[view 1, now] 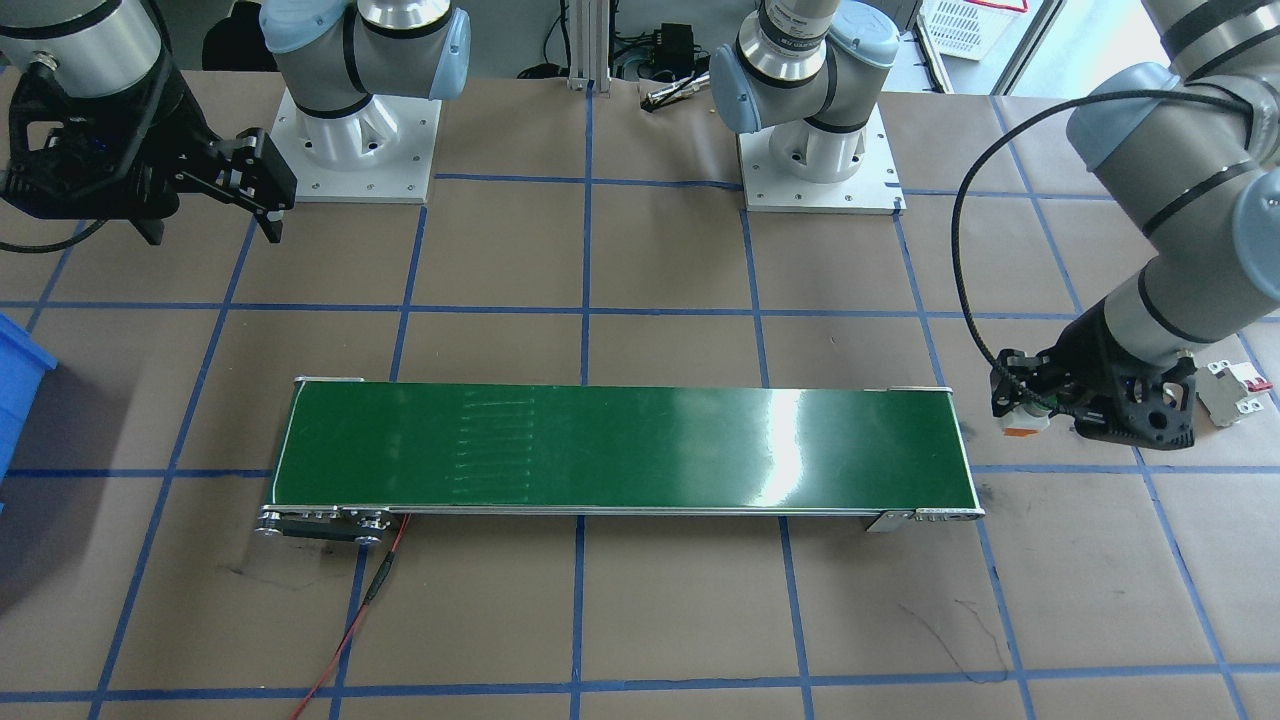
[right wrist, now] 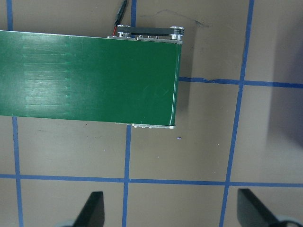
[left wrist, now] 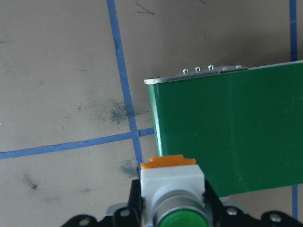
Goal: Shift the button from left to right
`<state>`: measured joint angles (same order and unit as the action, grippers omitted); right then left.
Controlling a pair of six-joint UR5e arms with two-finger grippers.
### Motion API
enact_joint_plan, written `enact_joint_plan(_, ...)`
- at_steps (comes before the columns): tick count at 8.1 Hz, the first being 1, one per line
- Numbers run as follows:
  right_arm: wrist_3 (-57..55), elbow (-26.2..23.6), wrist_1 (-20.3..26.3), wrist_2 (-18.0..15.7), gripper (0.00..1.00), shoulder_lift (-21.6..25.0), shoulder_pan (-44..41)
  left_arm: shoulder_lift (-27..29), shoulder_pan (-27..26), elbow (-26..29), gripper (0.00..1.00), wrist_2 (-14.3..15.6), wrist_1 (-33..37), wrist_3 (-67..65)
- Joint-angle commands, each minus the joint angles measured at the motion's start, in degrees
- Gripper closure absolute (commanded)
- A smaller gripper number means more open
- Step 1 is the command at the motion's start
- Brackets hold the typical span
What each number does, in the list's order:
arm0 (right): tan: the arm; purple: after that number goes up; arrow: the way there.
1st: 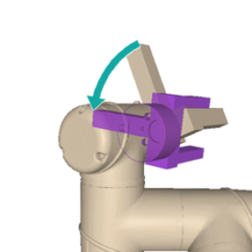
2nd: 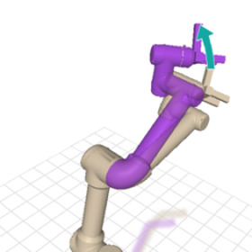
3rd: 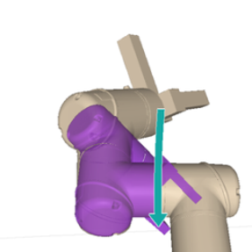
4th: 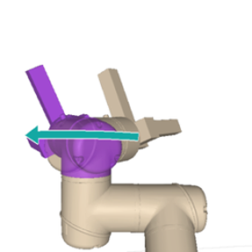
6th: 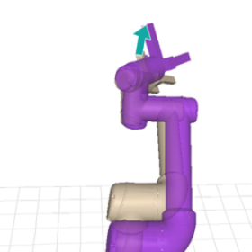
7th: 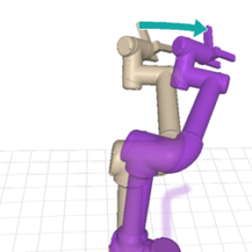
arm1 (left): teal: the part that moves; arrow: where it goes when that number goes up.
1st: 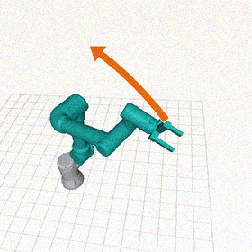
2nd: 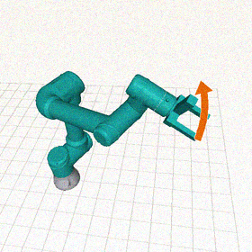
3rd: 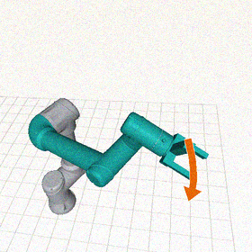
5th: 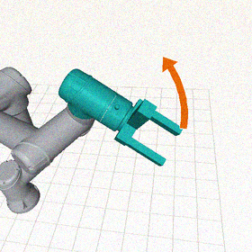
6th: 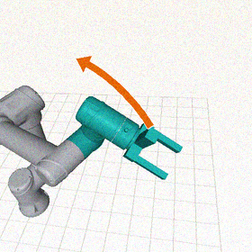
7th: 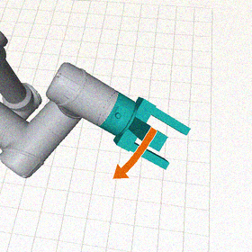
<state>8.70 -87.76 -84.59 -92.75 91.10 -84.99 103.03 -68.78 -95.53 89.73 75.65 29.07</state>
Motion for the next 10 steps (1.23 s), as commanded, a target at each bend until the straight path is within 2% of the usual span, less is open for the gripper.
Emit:
enact_joint_plan(1, 0.0, 0.0, 0.0, -0.1, 0.0, 0.0, 0.0, 4.0, -2.1, -0.1, 1.0, -0.3, -2.0, -0.6)
enact_joint_plan(7, 0.0, 0.0, 0.0, -0.1, 0.0, -0.1, 0.0, 6.1, -2.8, -5.0, 1.0, -0.1, -5.7, -1.4)
enact_joint_plan(8, 0.0, 0.0, 0.0, -0.1, 0.0, 0.0, 0.0, 6.1, -2.8, -5.1, 0.86, -0.2, -5.7, -4.0)
enact_joint_plan(9, 0.0, 0.0, 0.0, 0.0, 0.0, 0.0, 0.0, 6.0, -3.4, -5.0, 0.61, -0.3, -5.7, -5.9)
enact_joint_plan(10, 0.0, 0.0, 0.0, -0.1, 0.0, 0.0, 0.0, 4.6, -5.1, -5.0, 0.01, 0.1, -5.3, -6.6)
